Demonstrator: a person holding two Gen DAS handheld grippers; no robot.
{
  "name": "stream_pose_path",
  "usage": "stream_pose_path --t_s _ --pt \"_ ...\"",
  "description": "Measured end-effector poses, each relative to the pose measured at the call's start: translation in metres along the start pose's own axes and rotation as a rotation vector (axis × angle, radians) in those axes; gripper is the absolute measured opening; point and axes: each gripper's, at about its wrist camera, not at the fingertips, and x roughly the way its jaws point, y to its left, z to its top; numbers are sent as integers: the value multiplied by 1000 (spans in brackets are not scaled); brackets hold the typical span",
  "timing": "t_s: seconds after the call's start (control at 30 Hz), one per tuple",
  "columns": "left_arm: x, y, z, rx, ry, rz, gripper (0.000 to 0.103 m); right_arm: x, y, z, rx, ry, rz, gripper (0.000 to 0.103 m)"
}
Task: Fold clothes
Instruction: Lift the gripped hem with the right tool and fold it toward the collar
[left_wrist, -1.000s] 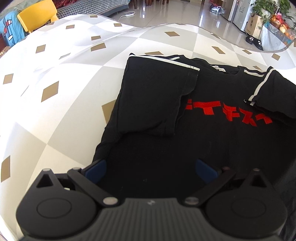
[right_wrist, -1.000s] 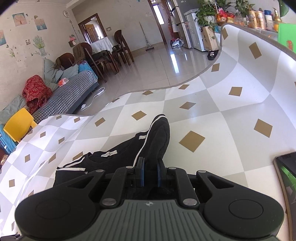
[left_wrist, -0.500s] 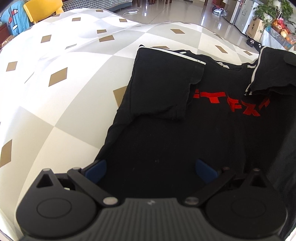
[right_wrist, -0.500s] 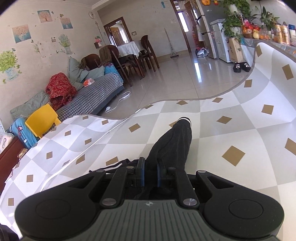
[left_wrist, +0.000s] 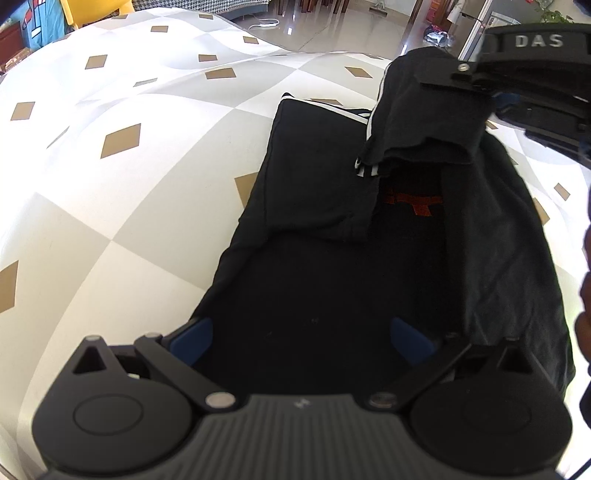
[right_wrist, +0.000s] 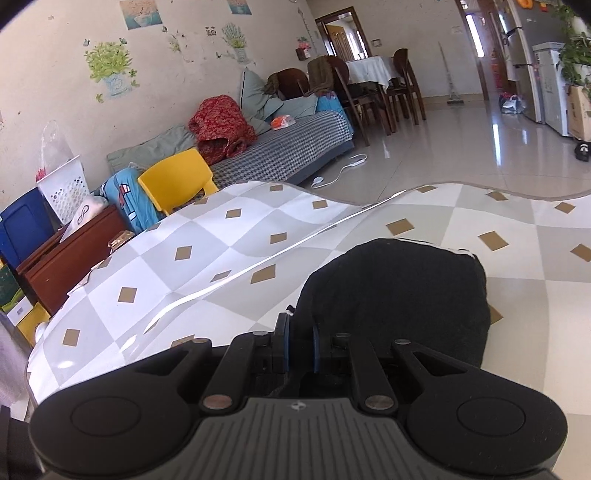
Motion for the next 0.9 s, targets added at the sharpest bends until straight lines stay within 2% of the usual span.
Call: stream_pose_path --t_s 0.17,0.33,0.53,0.67,0.7,0.9 --pt "0 2 -2 21 -7 -19 103 16 2 3 16 7 27 12" --pt "-1 3 -2 14 -11 -38 103 17 9 11 2 -4 111 12" --pt "0 0 -3 37 -16 -41 103 40 24 -1 -77 64 175 12" --pt "0 -1 -4 42 -17 -43 103 55 25 -8 -80 120 183 16" --pt "0 -2 -4 43 -17 -42 103 57 25 -8 -77 133 191 19" --pt "1 -4 -4 46 -17 -36 103 46 24 -6 -80 117 204 26"
